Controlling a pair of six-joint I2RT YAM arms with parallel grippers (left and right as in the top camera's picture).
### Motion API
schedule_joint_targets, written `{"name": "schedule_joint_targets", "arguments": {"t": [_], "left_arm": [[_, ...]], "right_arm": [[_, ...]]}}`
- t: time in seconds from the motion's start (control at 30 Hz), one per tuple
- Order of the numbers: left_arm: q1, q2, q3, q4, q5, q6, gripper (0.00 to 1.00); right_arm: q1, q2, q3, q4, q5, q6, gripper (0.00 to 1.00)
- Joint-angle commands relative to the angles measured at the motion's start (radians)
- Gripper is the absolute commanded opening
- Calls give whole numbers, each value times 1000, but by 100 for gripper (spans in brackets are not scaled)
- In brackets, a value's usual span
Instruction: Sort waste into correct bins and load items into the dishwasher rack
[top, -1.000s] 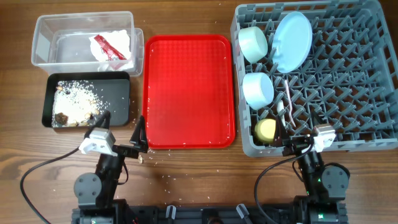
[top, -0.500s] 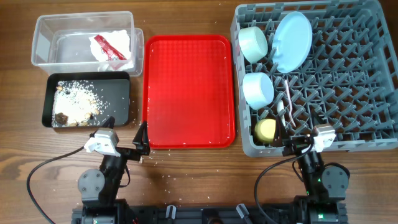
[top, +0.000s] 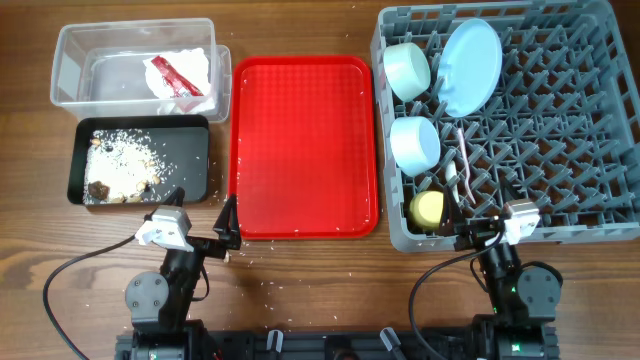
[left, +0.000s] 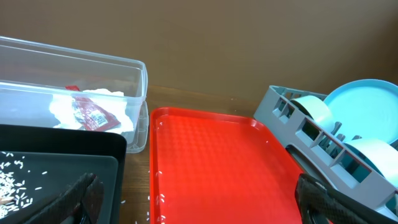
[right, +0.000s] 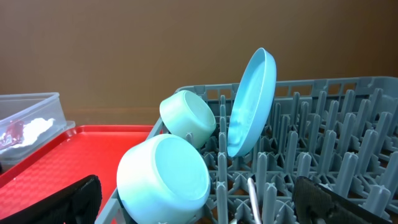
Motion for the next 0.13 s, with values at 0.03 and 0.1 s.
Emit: {"name": "schedule_joint_targets", "arguments": {"t": [0.03,0.1], "left_arm": [[1,-11,-4,-4,-6,16,100],[1,-11,-4,-4,-6,16,100]], "right_arm": [[-6,-5,-1,3,-13,-7,100],[-6,-5,-1,3,-13,-6,100]]}}
